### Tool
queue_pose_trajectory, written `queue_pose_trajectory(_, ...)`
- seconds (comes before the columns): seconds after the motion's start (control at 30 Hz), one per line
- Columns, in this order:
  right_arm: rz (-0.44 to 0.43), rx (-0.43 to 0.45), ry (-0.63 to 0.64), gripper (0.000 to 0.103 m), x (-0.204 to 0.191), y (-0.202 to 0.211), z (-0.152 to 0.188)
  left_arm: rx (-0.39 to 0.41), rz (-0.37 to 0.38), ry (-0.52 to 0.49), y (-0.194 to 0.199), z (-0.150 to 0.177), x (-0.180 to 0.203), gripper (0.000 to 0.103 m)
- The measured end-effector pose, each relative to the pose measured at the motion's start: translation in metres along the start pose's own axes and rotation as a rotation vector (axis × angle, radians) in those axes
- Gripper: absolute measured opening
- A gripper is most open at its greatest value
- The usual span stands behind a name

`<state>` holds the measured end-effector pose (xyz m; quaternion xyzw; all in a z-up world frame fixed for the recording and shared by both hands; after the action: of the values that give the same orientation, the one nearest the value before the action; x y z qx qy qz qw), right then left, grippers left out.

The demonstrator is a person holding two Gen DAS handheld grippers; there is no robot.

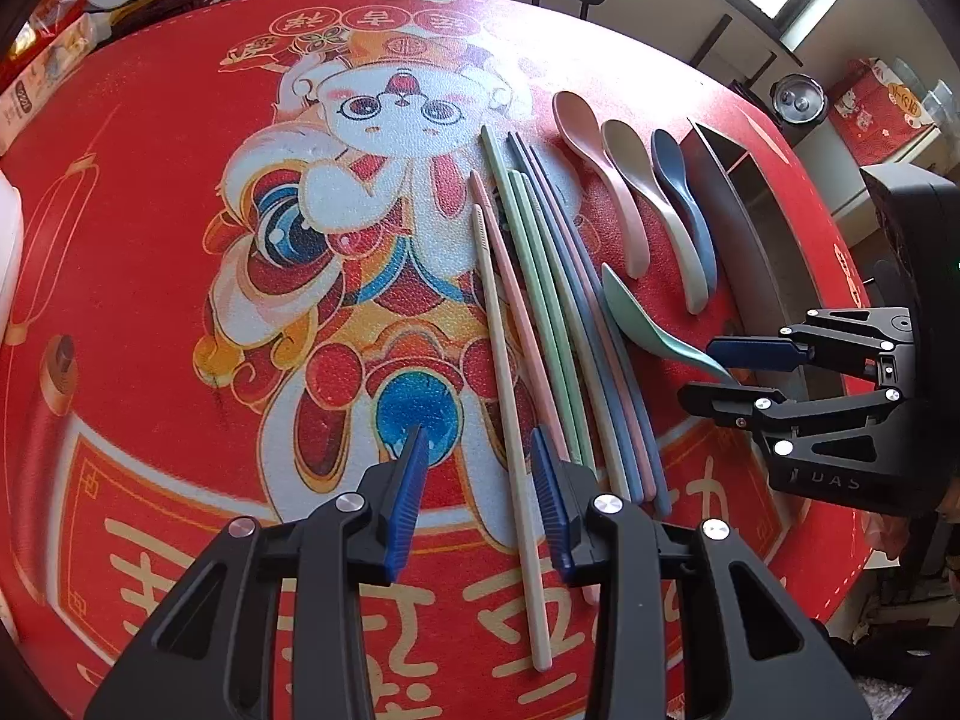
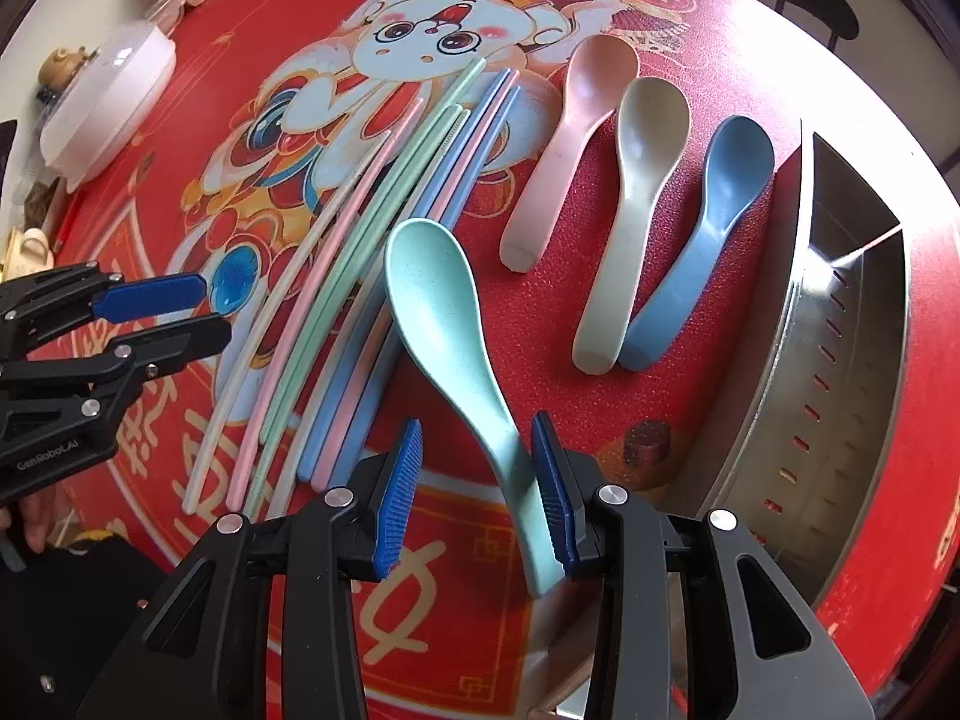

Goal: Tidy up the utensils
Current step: 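Grasp the mint-green spoon with the right tool while the left tool grasps a pale chopstick, then lift the green spoon with the right tool while the left tool lifts the chopstick toward the steel tray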

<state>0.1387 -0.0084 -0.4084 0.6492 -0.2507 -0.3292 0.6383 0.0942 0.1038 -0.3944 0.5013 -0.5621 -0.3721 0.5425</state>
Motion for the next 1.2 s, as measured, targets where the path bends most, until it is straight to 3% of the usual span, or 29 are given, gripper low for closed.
queue_pose_trajectory(0.63,-0.061,0.017,-0.132,0.037,0.031,-0.001,0.025,-0.044,0.010,-0.057,-0.018,-0.010,0.014,0.008)
queue_pose_trajectory(0.83,-0.077,0.013,-0.136,0.032,0.032,0.002,0.032,-0.064,-0.008,-0.107,-0.021,-0.004,0.022,0.007)
queue_pose_trajectory(1.0,-0.112,0.008,-0.140,0.032,0.019,-0.001,0.029,-0.059,0.012,-0.073,-0.020,-0.005,0.012,0.007)
queue_pose_trajectory(1.2,-0.125,0.006,-0.136,0.030,0.013,-0.002,0.029,-0.044,-0.017,-0.098,-0.017,-0.003,0.010,0.007)
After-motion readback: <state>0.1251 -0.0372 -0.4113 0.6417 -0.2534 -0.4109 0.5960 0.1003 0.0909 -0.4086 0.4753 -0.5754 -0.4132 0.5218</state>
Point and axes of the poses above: each gripper's, at about its wrist camera, not at the fingertips, and y roughly against the way its jaws point, x to its right, z to its underside, the point moved 9 cm from there along -y, roughly the way its jaws point, and after that the axes turned 12 degrees about -x, right-handed, at the moved point
